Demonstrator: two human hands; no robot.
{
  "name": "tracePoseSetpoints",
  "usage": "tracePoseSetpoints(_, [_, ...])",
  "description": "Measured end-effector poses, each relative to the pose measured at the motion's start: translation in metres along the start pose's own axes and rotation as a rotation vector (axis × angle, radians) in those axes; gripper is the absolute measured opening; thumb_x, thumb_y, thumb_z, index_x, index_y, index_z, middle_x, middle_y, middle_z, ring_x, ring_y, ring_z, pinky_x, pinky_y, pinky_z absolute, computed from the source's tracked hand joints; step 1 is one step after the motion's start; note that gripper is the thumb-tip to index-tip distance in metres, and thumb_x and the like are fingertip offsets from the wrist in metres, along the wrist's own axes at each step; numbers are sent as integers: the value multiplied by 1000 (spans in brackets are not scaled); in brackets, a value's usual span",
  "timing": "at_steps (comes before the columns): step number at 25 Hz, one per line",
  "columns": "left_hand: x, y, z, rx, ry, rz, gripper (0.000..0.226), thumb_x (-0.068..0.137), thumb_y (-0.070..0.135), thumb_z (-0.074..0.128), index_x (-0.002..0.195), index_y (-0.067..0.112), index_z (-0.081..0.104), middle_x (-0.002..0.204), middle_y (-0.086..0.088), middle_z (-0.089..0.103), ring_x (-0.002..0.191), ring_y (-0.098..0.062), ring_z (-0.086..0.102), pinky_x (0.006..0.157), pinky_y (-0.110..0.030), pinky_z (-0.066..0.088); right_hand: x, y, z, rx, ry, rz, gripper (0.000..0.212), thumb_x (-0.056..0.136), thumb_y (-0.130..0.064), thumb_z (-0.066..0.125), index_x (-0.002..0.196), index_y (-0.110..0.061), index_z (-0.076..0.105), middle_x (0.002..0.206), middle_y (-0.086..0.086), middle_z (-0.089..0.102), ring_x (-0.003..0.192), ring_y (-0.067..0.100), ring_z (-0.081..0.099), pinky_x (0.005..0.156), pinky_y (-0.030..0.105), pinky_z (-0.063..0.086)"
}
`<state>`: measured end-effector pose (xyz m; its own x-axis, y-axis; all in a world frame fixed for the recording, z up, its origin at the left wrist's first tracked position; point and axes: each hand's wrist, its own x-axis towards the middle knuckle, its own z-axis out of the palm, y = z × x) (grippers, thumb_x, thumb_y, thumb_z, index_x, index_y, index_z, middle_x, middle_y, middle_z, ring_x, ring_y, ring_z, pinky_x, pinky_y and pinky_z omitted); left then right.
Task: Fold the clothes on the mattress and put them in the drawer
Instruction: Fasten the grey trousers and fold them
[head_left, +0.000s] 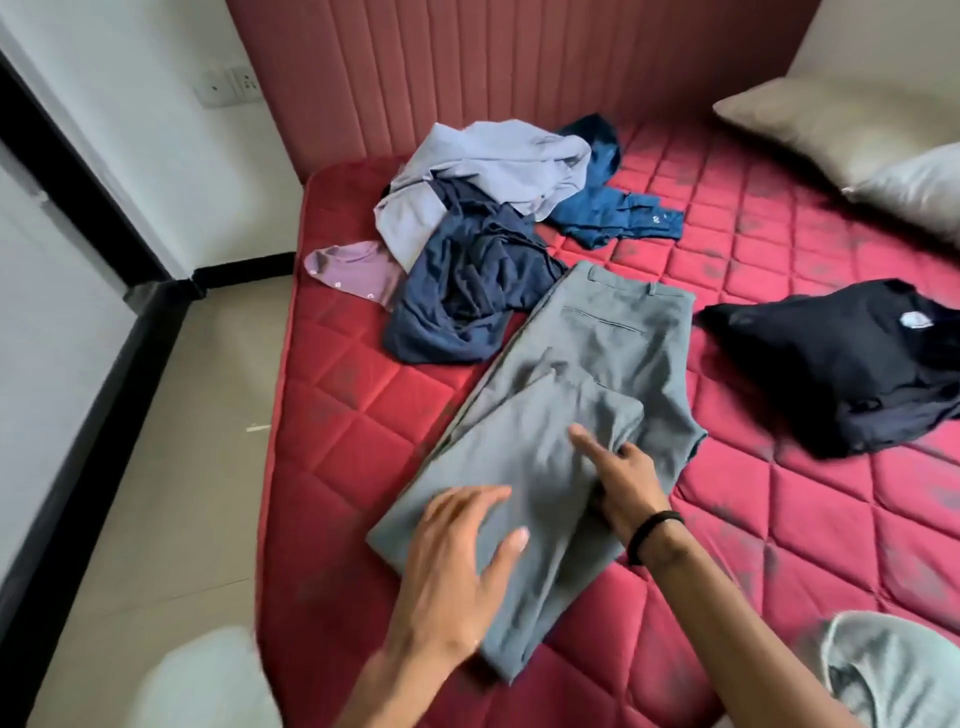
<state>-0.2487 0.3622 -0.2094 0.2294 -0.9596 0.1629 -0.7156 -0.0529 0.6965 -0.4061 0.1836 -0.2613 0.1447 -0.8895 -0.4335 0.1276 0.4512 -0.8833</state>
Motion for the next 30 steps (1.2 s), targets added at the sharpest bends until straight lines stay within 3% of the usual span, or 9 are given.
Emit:
tracePoseSetpoints(3, [-14, -31, 54, 414, -80, -29, 57, 97, 60, 46, 146, 34, 55, 162, 1, 40, 150, -26, 37, 119, -58, 30, 23, -6, 1, -161, 116, -62, 65, 57, -36, 95, 110, -13, 66, 102, 5, 78, 94, 23, 76, 86, 44, 62])
tracePoseSetpoints(7, [16, -23, 71, 540, 1, -19, 74, 89, 71, 46, 152, 32, 50, 165, -9, 34, 152, -32, 33, 119, -66, 22, 64, -45, 0, -140, 200, -276, 20, 77, -11, 71, 96, -12, 66, 96, 10, 75, 93, 30, 72, 86, 43, 59])
tracePoseSetpoints(10, [53, -12, 84, 617, 60, 24, 78, 91, 76, 40, 156, 32, 41, 168, -10, 28, 155, -33, 27, 121, -68, 16, 99, -98, -7, -49, 87, -457, 17, 96, -1, 62, 106, -14, 66, 104, 9, 74, 89, 18, 69, 82, 35, 58])
tracePoseSetpoints(13, [73, -17, 97, 659, 85, -39, 76, 94, 74, 36, 158, 32, 38, 169, -10, 25, 156, -33, 23, 120, -69, 15, 146, -126, -23, -334, 155, -459, 8, 95, -23, 66, 95, -17, 63, 93, 6, 69, 85, 21, 62, 80, 39, 53])
tracePoseSetpoints(17, [71, -24, 104, 644, 125, -42, 76, 93, 73, 40, 157, 33, 38, 168, -9, 27, 156, -31, 24, 120, -69, 16, 182, -111, -62, -977, 512, -413, 59, 83, -52, 75, 128, -16, 59, 125, 16, 57, 119, 39, 52, 102, 42, 42])
tracePoseSetpoints(20, [66, -43, 90, 627, 238, -150, 72, 93, 70, 41, 155, 34, 39, 165, -11, 33, 154, -34, 28, 122, -65, 14, 185, -105, -79, -961, 493, -238, 68, 71, -66, 79, 112, -14, 66, 117, 13, 68, 111, 38, 62, 92, 42, 51])
tracePoseSetpoints(22, [62, -59, 70, 623, 285, -229, 68, 94, 67, 41, 154, 35, 44, 157, -16, 43, 141, -39, 43, 110, -61, 33, 187, -100, -95, -848, 471, -149, 56, 70, -62, 83, 89, -10, 70, 96, 13, 75, 88, 33, 70, 78, 43, 57])
tracePoseSetpoints(25, [55, -69, 36, 435, 345, -314, 68, 91, 54, 64, 151, 27, 49, 125, -19, 56, 108, -39, 52, 91, -51, 44, 171, -98, -100, -670, 379, -103, 45, 75, -50, 86, 73, -10, 65, 80, 18, 73, 55, 24, 58, 56, 37, 53])
tracePoseSetpoints(30, [17, -25, 33, -564, 425, -965, 92, 70, 62, 83, 139, 18, 42, 114, -20, 68, 86, -32, 72, 81, -50, 62, 116, -93, -96, -580, 248, 19, 52, 60, -54, 95, 73, -14, 66, 63, 6, 62, 50, 20, 49, 46, 32, 45])
